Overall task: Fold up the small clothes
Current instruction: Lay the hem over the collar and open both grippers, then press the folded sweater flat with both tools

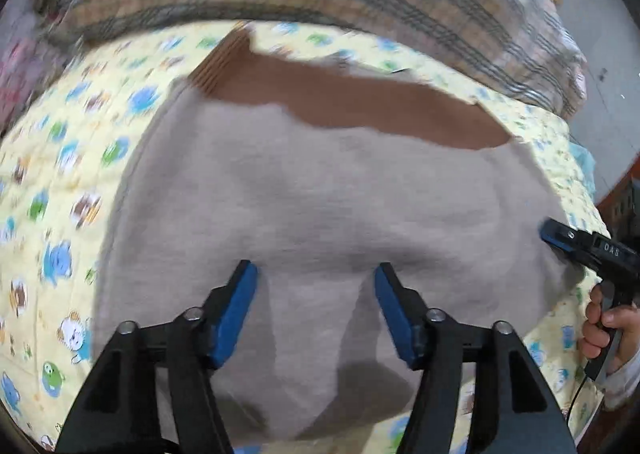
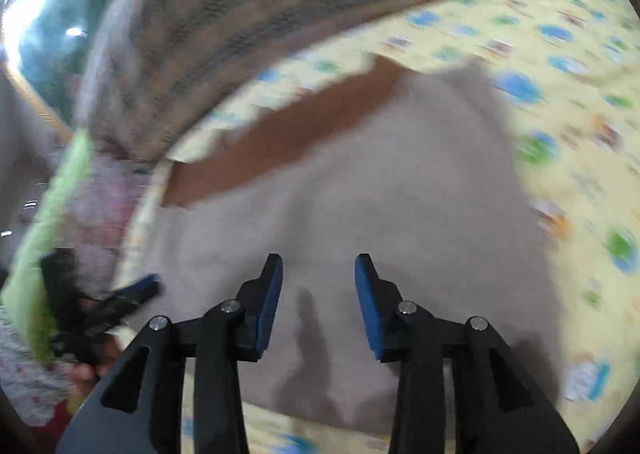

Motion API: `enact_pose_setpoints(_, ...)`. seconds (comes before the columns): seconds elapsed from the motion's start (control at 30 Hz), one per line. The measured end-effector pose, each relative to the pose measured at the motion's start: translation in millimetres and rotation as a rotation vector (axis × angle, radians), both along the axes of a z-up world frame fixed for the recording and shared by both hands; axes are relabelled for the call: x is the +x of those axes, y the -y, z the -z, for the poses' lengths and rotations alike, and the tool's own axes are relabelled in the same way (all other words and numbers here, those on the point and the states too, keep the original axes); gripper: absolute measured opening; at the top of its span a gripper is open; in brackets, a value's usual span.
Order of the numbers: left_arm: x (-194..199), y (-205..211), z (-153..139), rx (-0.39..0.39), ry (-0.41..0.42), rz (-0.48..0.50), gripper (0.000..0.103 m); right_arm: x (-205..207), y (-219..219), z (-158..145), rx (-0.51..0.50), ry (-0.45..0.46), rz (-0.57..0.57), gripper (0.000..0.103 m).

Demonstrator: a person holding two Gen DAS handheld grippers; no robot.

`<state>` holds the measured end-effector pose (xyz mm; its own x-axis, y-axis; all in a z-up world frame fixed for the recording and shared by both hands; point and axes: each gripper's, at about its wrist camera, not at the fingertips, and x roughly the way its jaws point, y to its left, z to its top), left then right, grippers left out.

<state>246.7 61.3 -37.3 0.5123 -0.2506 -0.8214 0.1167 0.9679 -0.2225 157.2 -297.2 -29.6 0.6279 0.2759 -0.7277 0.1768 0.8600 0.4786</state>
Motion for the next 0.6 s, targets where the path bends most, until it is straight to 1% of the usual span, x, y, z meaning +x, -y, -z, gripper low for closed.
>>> enact_pose_setpoints(0.03, 0, -1, 1, 0.005, 0.001, 0.005, 0.057, -7, 12, 5, 0.011, -0.005, 0.029, 0.03)
enact_pose_setpoints(0.07, -2, -4, 1, 0.027, -0.005, 0.008, 0.057, -15, 25, 11, 0.064, 0.006, 0.047, 0.012)
enact_pose_setpoints(0.1, -5, -7, 1, 0.035, -0.008, 0.009, 0.054, -22, 38, 15, 0.099, 0.002, 0.079, 0.0)
enact_pose_setpoints(0.13, -10, -12, 0, 0.031, -0.007, 0.007, 0.052, -30, 50, 17, 0.104, -0.009, 0.115, 0.0)
enact_pose_setpoints(0.2, -21, -24, -3, 0.015, -0.012, -0.014, 0.052, -43, 62, 14, 0.111, 0.004, 0.144, 0.0)
enact_pose_setpoints(0.27, -31, -36, -5, -0.003, -0.017, -0.06, 0.052, -48, 64, 9, 0.083, -0.008, 0.17, 0.0)
enact_pose_setpoints(0.3, -38, -43, -7, -0.028, -0.022, -0.093, 0.052, -54, 65, 5, 0.061, -0.008, 0.192, 0.002)
enact_pose_setpoints(0.37, -55, -57, -12, -0.08, -0.037, -0.166, 0.053, -63, 61, 1, 0.062, 0.007, 0.214, 0.004)
enact_pose_setpoints(0.43, -70, -68, -15, -0.096, -0.038, -0.236, 0.054, -71, 53, -3, 0.046, 0.015, 0.223, 0.006)
enact_pose_setpoints(0.47, -76, -70, -17, -0.097, -0.039, -0.265, 0.056, -76, 50, -5, 0.044, 0.02, 0.22, 0.006)
enact_pose_setpoints(0.53, -97, -79, -21, -0.101, -0.044, -0.368, 0.066, -85, 37, -10, 0.056, 0.039, 0.203, 0.006)
enact_pose_setpoints(0.57, -104, -83, -22, -0.112, -0.041, -0.418, 0.068, -85, 29, -13, 0.06, 0.051, 0.194, 0.006)
enact_pose_setpoints(0.6, -108, -85, -20, -0.151, -0.043, -0.459, 0.07, -91, 21, -16, 0.063, 0.078, 0.182, 0.006)
